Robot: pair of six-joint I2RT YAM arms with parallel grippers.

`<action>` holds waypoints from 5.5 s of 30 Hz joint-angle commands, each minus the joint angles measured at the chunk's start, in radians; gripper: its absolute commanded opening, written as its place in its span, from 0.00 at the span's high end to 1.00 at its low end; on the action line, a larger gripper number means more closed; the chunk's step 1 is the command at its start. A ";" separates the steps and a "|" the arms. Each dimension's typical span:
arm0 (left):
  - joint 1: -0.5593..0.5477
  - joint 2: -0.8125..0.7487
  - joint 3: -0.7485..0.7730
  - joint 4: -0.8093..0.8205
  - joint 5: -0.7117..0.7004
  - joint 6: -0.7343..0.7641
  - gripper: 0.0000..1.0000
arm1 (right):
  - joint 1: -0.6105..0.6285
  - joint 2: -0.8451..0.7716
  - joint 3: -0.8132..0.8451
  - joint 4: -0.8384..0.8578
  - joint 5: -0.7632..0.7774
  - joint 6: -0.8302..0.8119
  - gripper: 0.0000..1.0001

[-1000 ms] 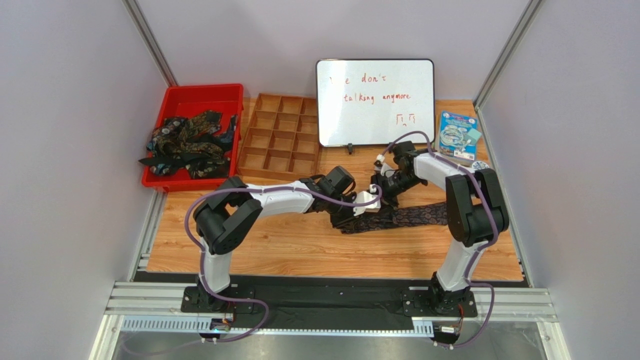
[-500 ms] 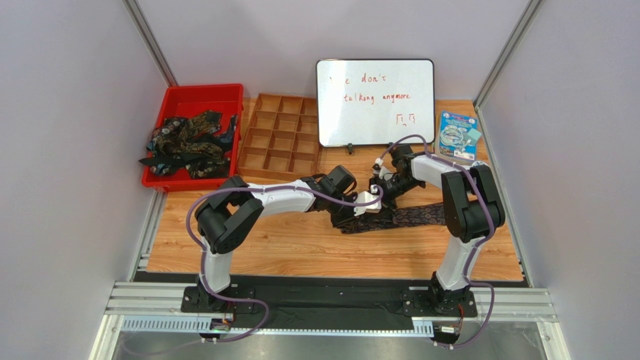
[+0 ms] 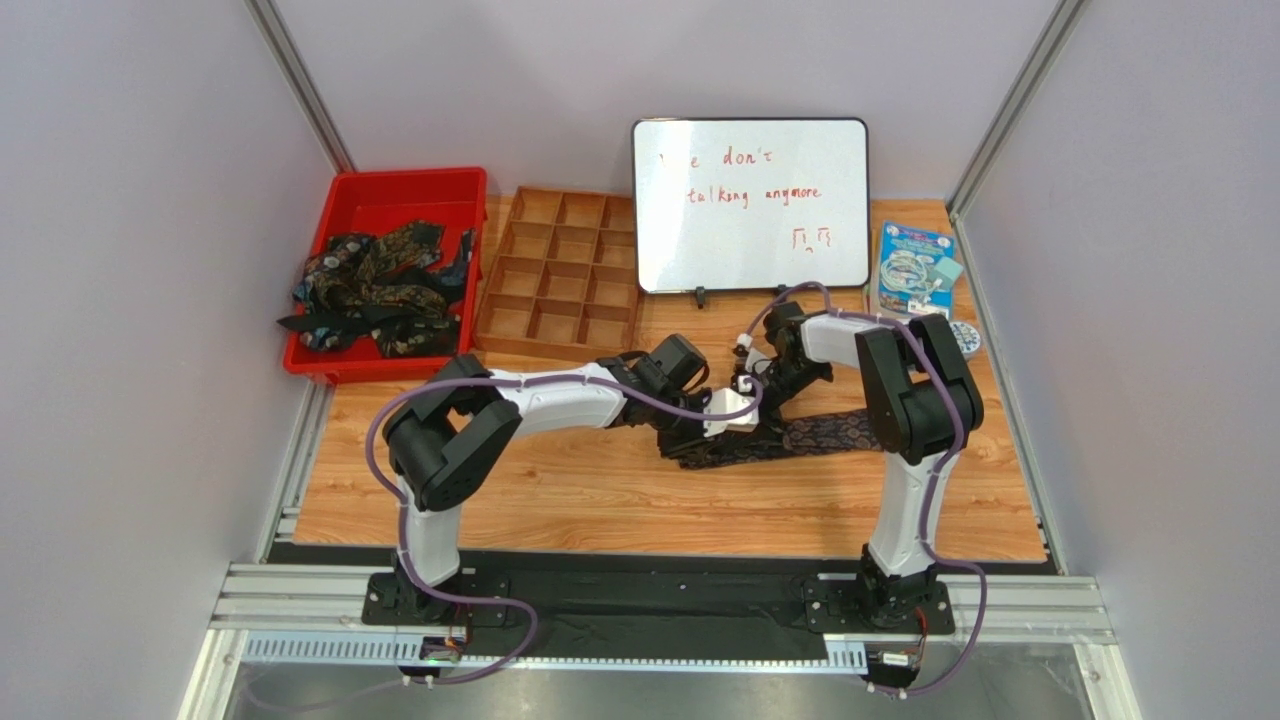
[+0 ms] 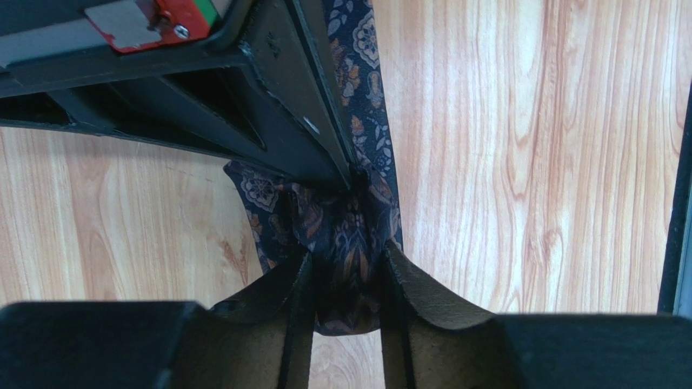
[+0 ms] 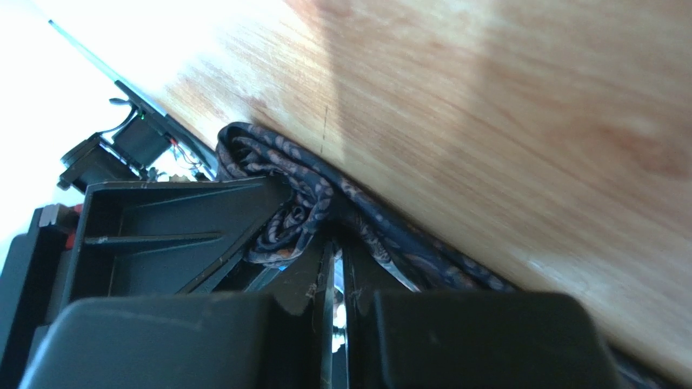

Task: Roll the ties
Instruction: Roll the tie at the center of the board.

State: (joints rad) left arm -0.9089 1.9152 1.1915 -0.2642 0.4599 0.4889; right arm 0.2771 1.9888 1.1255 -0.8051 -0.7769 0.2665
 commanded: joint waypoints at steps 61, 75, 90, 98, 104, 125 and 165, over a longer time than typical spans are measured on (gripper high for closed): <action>-0.031 0.053 -0.089 0.142 0.013 -0.069 0.74 | 0.027 0.021 0.036 -0.019 -0.050 -0.042 1.00; -0.035 0.080 -0.093 0.011 -0.070 -0.003 0.77 | -0.044 -0.113 0.069 -0.324 -0.105 -0.217 0.84; -0.033 0.081 -0.081 0.008 -0.055 -0.015 0.76 | -0.029 -0.125 0.023 -0.106 -0.151 -0.050 0.99; -0.031 0.028 -0.101 0.014 -0.049 -0.032 0.71 | -0.026 0.037 -0.013 -0.006 0.020 -0.027 1.00; -0.027 -0.054 -0.119 0.023 -0.046 -0.030 0.58 | -0.024 0.083 -0.018 0.026 0.109 -0.009 1.00; 0.007 -0.170 -0.222 0.189 0.013 -0.115 0.23 | -0.007 0.110 -0.018 0.017 0.215 -0.026 1.00; -0.031 0.099 -0.046 0.157 -0.081 -0.171 0.65 | 0.028 0.044 -0.040 0.029 0.044 -0.012 1.00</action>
State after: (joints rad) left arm -0.9249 1.9545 1.1728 -0.0486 0.4240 0.2916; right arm 0.2832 2.0003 1.1255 -0.7868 -0.7849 0.2325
